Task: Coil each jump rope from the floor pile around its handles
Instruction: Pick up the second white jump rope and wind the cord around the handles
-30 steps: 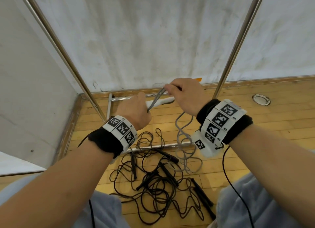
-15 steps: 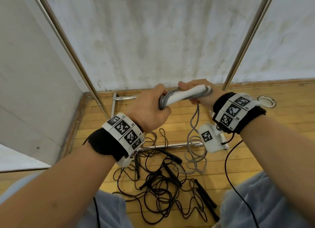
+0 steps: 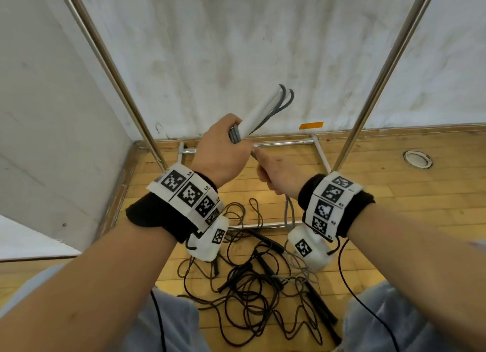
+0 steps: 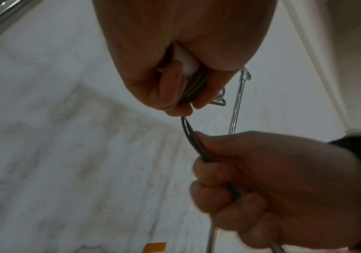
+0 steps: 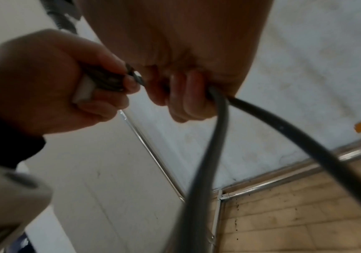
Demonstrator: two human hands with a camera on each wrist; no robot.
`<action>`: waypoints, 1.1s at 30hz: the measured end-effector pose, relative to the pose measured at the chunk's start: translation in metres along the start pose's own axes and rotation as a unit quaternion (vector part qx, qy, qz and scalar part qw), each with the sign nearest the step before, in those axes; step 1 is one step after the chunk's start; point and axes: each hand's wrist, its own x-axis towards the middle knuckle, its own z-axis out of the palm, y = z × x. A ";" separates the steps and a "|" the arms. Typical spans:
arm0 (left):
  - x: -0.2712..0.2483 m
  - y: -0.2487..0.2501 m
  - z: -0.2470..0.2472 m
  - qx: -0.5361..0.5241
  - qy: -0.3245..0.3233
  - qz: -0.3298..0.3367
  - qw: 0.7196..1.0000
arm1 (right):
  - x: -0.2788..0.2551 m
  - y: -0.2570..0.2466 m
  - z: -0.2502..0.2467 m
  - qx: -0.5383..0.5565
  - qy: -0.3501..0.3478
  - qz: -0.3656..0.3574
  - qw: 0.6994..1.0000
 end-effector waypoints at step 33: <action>-0.010 -0.030 0.032 0.366 -0.088 0.125 0.918 | -0.007 -0.014 -0.047 -0.219 0.172 -0.168 0.946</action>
